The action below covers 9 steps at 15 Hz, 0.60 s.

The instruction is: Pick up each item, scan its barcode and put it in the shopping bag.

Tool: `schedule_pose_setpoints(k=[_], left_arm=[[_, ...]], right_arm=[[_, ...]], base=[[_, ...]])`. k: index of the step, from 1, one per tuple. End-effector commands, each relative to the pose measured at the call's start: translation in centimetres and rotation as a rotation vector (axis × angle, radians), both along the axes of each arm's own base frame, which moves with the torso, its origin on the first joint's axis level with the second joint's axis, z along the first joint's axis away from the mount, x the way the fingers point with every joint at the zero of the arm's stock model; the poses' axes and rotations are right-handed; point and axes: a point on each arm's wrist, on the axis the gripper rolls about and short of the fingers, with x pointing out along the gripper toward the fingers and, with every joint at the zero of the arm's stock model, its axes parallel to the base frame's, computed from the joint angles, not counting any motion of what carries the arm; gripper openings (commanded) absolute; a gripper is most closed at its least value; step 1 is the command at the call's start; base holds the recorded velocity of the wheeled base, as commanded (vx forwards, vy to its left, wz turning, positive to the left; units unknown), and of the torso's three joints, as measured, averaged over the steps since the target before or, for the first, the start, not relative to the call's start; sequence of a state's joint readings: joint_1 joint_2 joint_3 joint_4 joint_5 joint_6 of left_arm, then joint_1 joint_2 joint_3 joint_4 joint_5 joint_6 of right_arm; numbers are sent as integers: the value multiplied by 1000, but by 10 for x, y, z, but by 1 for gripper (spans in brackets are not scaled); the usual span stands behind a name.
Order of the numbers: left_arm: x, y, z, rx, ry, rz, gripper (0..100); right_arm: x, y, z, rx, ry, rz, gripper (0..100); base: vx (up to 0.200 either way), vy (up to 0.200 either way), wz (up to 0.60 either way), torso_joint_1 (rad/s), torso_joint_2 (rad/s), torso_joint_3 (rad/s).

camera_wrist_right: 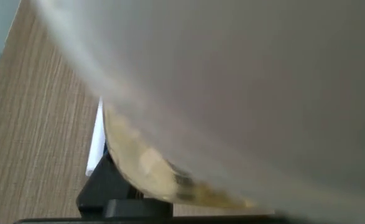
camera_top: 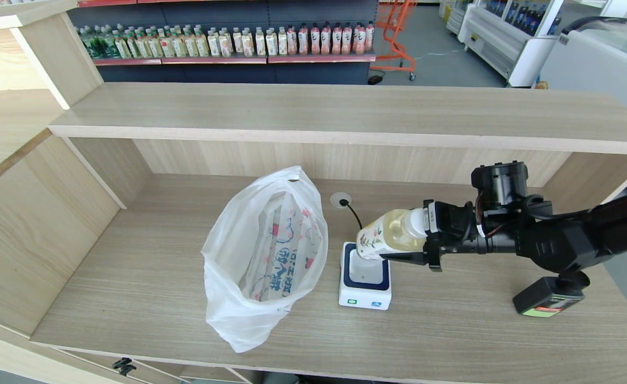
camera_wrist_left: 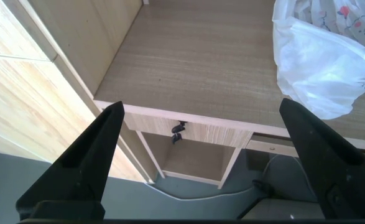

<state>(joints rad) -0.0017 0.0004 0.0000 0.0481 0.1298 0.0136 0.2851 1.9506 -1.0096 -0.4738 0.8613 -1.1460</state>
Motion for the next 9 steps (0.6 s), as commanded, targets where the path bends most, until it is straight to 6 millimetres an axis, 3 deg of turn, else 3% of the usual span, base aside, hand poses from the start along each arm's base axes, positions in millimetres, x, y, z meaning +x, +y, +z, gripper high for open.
schedule_pose_setpoints(k=[1,9], left_arm=[[0,0,0,-1,0,1,100],[0,0,0,0,1,1,100]], right_arm=[[9,2,-16,4,0,19,0],[24,6,-25,24,-76,67,0]], base=[[0,0,0,0,0,0],[0,0,0,0,0,0]])
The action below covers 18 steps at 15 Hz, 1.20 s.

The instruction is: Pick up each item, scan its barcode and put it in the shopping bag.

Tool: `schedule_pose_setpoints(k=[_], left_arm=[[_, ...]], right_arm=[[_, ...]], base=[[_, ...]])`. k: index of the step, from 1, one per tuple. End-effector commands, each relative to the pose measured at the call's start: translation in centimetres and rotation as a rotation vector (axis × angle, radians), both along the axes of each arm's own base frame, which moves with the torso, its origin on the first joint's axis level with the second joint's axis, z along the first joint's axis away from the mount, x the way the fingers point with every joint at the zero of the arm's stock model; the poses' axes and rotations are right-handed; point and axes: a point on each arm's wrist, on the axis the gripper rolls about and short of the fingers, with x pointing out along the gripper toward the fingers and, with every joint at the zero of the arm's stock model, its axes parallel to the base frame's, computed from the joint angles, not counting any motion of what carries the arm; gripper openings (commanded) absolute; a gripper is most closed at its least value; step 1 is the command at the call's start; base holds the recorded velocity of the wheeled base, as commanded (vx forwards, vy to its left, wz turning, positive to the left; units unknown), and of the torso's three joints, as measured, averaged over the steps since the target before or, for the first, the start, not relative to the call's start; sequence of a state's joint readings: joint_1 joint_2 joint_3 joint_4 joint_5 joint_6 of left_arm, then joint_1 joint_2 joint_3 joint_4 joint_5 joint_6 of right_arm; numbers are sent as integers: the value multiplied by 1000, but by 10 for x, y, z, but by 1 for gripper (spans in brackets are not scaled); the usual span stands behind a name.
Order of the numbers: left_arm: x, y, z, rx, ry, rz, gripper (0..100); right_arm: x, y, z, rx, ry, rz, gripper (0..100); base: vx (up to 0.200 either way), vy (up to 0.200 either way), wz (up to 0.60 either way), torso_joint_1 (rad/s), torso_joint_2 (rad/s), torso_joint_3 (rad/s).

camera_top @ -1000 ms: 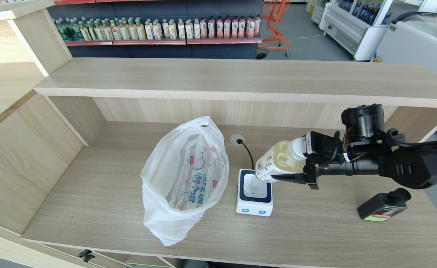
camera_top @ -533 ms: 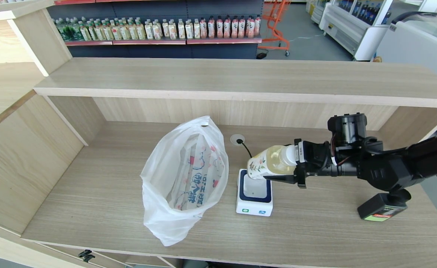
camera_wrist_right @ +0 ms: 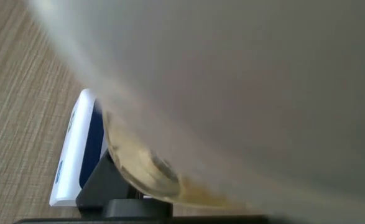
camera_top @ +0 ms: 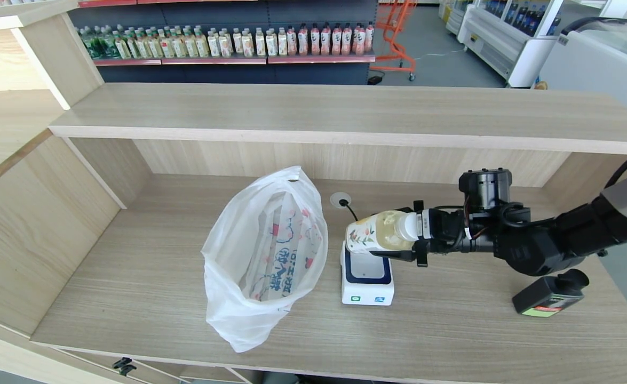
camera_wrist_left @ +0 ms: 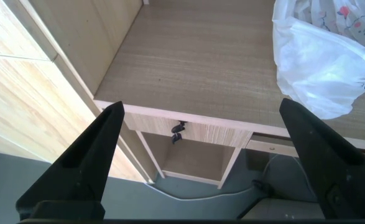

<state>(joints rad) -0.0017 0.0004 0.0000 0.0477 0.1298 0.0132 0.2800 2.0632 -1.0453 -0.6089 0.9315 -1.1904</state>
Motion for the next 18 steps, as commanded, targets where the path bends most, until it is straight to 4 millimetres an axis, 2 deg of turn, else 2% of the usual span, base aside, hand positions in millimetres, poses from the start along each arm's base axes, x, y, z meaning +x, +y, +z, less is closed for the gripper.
schedule_pose_setpoints(k=[1,4,6,7,8,9,11,13,16,18], left_arm=[[0,0,0,1,1,1,100],[0,0,0,1,1,1,100],[0,0,0,-1,1,1,100],[0,0,0,1,1,1,100],[0,0,0,1,1,1,100],[0,0,0,-1,2,2,100],[0,0,0,1,1,1,100],[0,0,0,1,1,1,100],[0,0,0,1,1,1,100],[0,0,0,1,3,1,100]], right_arm=[[1,1,-2,-3,7,-4,0],[1,0,1,-1,7,-7,0],[-4,-5,15,24,21,-27,0],[-13,-15,38,79,83,-71,0],[-18,-19,50,111,111,-89,0],[-37,-25,85,212,218,-127,0],[-72,-32,119,360,446,-168,0],[-91,-36,124,425,599,-198,0],[-106,-44,106,441,720,-256,0],[-110,-46,105,453,753,-267,0]], base=[[0,0,0,0,0,0],[0,0,0,0,0,0],[0,0,0,0,0,0],[0,0,0,0,0,0],[0,0,0,0,0,0],[0,0,0,0,0,0],[0,0,0,0,0,0],[0,0,0,0,0,0],[0,0,0,0,0,0],[0,0,0,0,0,0]])
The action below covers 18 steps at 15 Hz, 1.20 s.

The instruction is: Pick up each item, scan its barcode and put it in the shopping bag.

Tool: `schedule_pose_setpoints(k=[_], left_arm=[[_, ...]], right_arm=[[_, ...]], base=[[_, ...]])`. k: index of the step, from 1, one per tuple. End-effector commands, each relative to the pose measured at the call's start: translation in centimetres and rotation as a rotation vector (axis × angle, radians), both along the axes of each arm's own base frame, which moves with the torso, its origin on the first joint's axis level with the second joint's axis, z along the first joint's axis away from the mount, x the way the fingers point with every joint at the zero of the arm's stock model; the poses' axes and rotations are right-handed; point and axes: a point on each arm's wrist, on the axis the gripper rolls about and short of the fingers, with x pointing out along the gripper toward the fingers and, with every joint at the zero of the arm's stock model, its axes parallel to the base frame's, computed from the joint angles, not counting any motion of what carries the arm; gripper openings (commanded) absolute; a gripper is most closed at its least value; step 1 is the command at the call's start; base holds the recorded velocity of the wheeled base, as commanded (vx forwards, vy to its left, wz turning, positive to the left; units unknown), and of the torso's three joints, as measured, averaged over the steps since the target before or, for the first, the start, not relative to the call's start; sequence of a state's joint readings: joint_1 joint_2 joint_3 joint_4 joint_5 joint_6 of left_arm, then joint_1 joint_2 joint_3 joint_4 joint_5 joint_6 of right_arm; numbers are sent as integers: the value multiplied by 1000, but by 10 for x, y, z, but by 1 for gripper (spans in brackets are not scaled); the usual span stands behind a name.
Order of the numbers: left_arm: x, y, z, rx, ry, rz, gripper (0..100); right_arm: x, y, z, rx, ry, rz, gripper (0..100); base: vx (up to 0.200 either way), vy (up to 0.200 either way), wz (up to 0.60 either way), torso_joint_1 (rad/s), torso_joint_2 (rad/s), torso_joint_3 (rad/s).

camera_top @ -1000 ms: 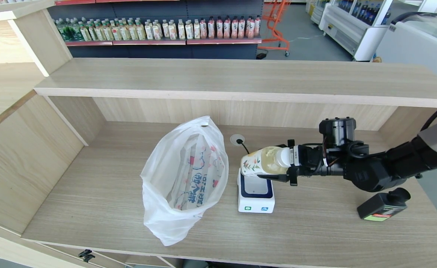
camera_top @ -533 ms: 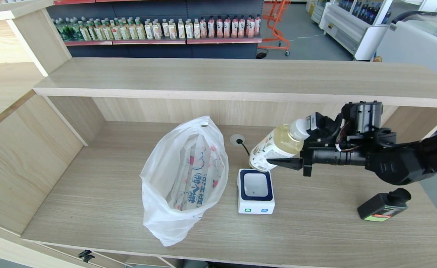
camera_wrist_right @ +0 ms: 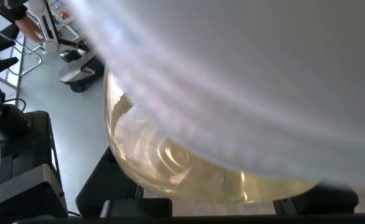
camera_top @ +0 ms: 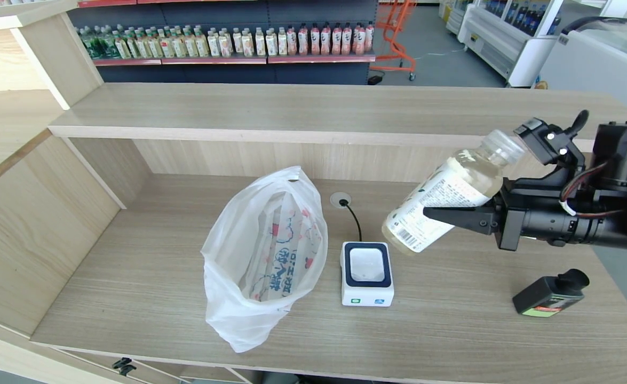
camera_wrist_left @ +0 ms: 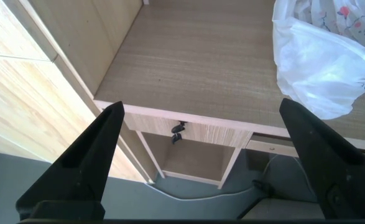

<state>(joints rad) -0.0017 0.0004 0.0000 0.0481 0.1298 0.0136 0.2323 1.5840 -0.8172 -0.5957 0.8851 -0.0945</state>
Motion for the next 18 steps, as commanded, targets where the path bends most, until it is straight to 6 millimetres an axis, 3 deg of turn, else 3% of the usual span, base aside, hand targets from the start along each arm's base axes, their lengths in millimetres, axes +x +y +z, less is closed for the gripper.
schedule_pose_setpoints(k=[1,3,7,10,12,16,18], left_arm=[[0,0,0,0,2,1,100],[0,0,0,-3,2,1,100],[0,0,0,-20,0,2,100],[0,0,0,-23,-2,2,100],[0,0,0,-16,0,2,100],[0,0,0,-15,0,2,100],[0,0,0,-15,0,2,100]], right_arm=[[-10,-3,7,15,-10,-3,0],[-11,-3,7,19,1,-2,0],[-15,-2,10,68,84,-8,0],[-17,4,9,73,114,-24,0],[-19,20,8,104,199,-77,0],[-18,34,-2,92,245,-106,0],[-15,39,-17,66,289,-109,0]], base=[[0,0,0,0,0,0],[0,0,0,0,0,0],[0,200,0,-4,1,7],[0,200,0,10,4,2],[0,200,0,-5,-7,9],[0,0,0,0,0,0],[0,0,0,0,0,0]])
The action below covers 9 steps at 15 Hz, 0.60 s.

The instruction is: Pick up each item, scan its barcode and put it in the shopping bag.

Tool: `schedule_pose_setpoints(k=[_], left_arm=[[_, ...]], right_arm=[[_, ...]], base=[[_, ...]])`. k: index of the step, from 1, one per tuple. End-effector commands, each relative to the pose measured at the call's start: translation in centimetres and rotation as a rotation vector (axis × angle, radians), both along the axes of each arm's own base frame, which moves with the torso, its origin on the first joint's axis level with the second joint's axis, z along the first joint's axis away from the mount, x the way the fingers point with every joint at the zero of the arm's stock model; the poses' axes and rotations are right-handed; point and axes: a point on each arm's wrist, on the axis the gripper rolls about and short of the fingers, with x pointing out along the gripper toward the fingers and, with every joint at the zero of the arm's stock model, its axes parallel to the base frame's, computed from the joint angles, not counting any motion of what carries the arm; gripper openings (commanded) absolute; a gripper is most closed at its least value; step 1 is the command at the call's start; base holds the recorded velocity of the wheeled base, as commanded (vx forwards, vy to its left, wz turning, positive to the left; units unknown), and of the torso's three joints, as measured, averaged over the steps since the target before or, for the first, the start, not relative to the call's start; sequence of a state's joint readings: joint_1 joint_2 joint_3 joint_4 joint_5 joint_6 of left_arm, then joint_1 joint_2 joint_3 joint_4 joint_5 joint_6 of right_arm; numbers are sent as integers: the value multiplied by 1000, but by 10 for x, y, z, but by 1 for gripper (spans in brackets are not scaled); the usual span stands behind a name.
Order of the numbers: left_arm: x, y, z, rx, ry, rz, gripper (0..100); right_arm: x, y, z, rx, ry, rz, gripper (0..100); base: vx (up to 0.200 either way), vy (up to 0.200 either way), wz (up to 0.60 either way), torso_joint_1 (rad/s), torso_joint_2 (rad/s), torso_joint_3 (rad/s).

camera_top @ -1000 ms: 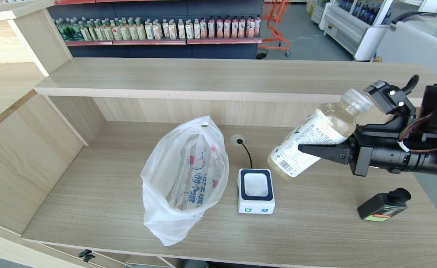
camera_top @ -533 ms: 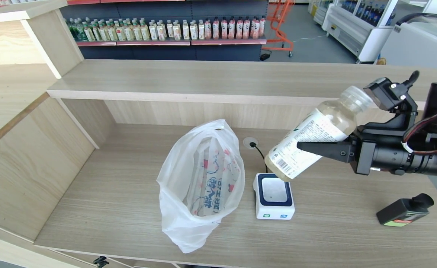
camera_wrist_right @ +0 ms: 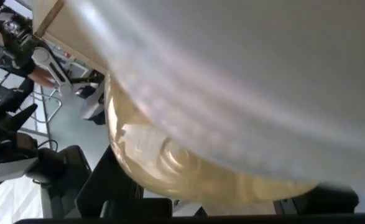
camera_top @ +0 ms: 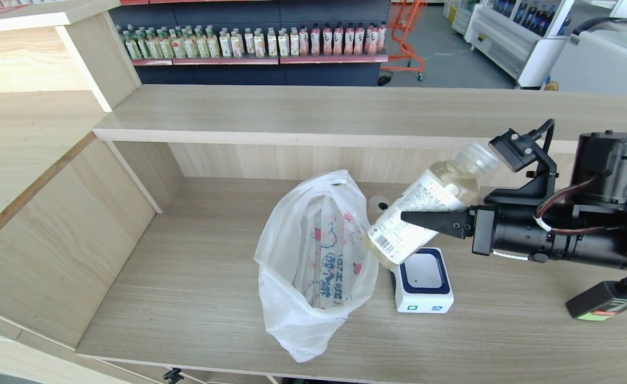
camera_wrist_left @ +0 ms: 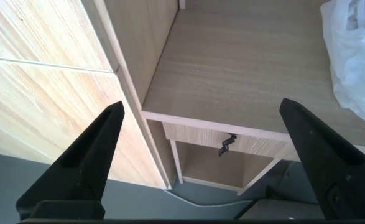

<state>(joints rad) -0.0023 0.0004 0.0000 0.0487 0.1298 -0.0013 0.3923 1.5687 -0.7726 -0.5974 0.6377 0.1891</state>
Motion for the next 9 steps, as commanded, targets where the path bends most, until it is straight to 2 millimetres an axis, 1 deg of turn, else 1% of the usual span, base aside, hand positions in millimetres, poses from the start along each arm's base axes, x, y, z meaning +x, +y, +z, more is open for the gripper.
schedule_pose_setpoints(k=[1,3,4,7,8,9], left_arm=[[0,0,0,0,1,1,100],[0,0,0,0,1,1,100],[0,0,0,0,1,1,100],[0,0,0,0,1,1,100],[0,0,0,0,1,1,100],[0,0,0,0,1,1,100]], right_arm=[[8,7,-17,-34,48,-19,0],[18,12,-33,-83,65,-71,0],[26,15,-45,-129,61,-82,0],[50,25,-79,-182,-29,-65,0],[55,30,-87,-179,-48,-54,0],[56,40,-94,-184,-63,-27,0]], base=[[0,0,0,0,0,0],[0,0,0,0,0,0],[0,0,0,0,0,0],[0,0,0,0,0,0],[0,0,0,0,0,0],[0,0,0,0,0,0]])
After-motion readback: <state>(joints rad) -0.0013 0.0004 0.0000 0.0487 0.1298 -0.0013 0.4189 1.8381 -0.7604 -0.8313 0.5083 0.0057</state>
